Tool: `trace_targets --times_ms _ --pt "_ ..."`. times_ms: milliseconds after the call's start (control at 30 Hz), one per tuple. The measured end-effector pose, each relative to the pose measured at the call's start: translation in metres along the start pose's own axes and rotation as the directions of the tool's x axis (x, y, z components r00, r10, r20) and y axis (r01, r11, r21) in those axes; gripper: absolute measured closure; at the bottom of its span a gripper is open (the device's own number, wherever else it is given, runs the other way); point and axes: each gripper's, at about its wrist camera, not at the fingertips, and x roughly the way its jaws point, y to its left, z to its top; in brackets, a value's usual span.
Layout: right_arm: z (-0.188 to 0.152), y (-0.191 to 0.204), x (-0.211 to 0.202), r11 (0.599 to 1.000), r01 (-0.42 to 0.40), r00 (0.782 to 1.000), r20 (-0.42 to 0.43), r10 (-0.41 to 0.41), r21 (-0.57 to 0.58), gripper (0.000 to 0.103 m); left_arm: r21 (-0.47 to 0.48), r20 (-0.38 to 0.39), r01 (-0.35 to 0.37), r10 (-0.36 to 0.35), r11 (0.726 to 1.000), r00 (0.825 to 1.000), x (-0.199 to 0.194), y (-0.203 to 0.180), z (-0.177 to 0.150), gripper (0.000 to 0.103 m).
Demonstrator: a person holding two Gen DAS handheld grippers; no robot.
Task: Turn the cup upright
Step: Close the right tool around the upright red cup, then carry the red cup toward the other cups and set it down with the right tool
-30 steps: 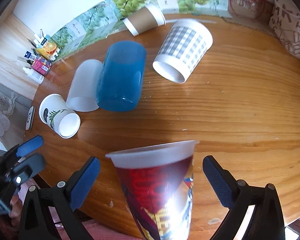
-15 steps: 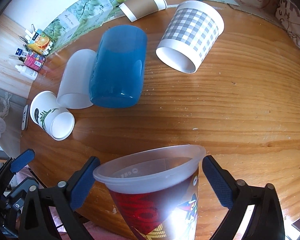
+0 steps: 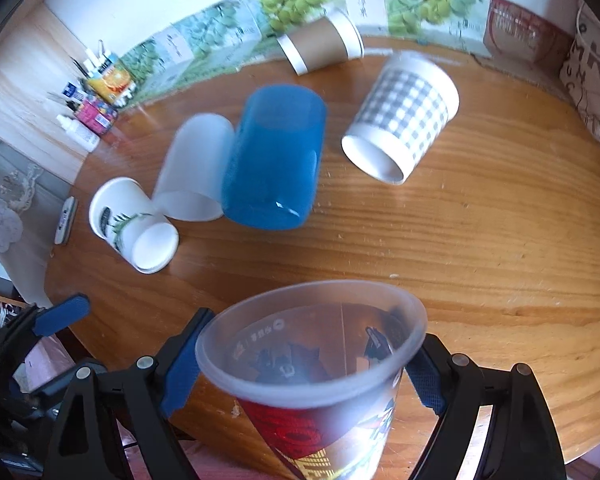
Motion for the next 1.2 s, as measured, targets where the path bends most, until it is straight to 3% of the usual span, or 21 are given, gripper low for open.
trace_targets --times_ms 400,1200 --pt "0.004 0.008 -0.037 0.999 0.008 0.996 0.094 -0.003 -0.052 0.015 0.058 0.017 0.001 -0.002 0.998 1.0 -0.003 -0.022 -0.001 0.02" --pt "-0.009 0.009 -0.036 0.998 -0.028 0.997 0.072 0.033 -0.065 0.013 0.056 -0.014 0.007 -0.006 0.998 1.0 -0.004 -0.029 -0.011 0.02"
